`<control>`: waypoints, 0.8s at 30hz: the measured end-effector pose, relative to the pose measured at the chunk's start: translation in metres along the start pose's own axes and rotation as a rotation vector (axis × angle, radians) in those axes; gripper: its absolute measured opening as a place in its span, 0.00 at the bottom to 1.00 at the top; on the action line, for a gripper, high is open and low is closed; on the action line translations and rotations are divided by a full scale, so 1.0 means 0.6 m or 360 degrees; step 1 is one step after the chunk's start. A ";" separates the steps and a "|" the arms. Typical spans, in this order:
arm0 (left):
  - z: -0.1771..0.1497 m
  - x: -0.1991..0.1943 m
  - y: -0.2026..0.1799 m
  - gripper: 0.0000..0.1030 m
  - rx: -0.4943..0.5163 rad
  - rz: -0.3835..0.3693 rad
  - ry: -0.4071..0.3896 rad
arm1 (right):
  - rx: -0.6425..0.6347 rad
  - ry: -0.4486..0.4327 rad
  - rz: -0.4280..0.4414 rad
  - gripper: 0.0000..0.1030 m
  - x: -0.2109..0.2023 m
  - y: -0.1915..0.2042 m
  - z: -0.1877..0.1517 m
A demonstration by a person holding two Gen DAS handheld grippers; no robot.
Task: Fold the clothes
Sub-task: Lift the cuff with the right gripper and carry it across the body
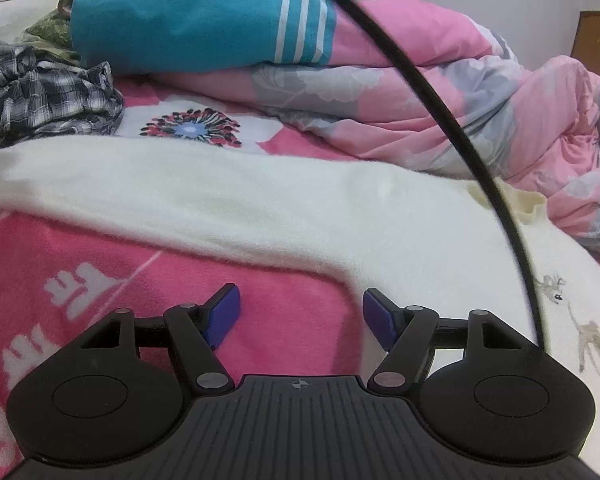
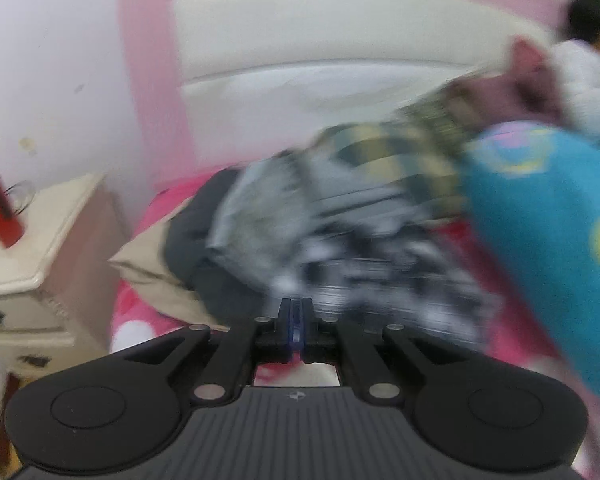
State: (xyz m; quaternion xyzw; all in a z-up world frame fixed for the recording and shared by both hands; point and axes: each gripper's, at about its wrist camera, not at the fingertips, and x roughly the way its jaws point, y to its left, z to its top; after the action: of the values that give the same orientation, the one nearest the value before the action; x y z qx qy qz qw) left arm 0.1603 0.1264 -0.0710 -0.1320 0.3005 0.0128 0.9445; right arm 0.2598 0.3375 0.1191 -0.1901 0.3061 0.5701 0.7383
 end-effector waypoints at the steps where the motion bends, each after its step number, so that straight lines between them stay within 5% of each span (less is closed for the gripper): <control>1: 0.000 -0.002 0.001 0.68 -0.0008 -0.0002 0.0000 | 0.0017 -0.0025 -0.0077 0.01 -0.040 -0.018 -0.011; 6: 0.002 -0.012 0.002 0.75 -0.0034 0.0001 -0.0008 | 0.0175 -0.0157 -0.0512 0.01 -0.268 -0.105 -0.096; 11: 0.002 -0.018 -0.008 0.81 0.0009 0.0036 -0.0034 | 0.0519 -0.0319 -0.0904 0.02 -0.510 -0.154 -0.243; 17: 0.005 -0.019 -0.019 0.83 0.0058 0.0077 -0.0037 | 0.0912 -0.0594 -0.1197 0.02 -0.766 -0.110 -0.468; 24: 0.013 -0.046 -0.042 0.84 0.0133 -0.0028 -0.0100 | 0.1393 -0.0676 -0.1402 0.02 -0.909 -0.044 -0.740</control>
State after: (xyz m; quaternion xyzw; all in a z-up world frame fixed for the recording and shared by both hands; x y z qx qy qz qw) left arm 0.1449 0.1054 -0.0431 -0.0946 0.2698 -0.0041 0.9582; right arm 0.0919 -0.3451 0.1529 0.1369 0.2508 0.0623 0.9563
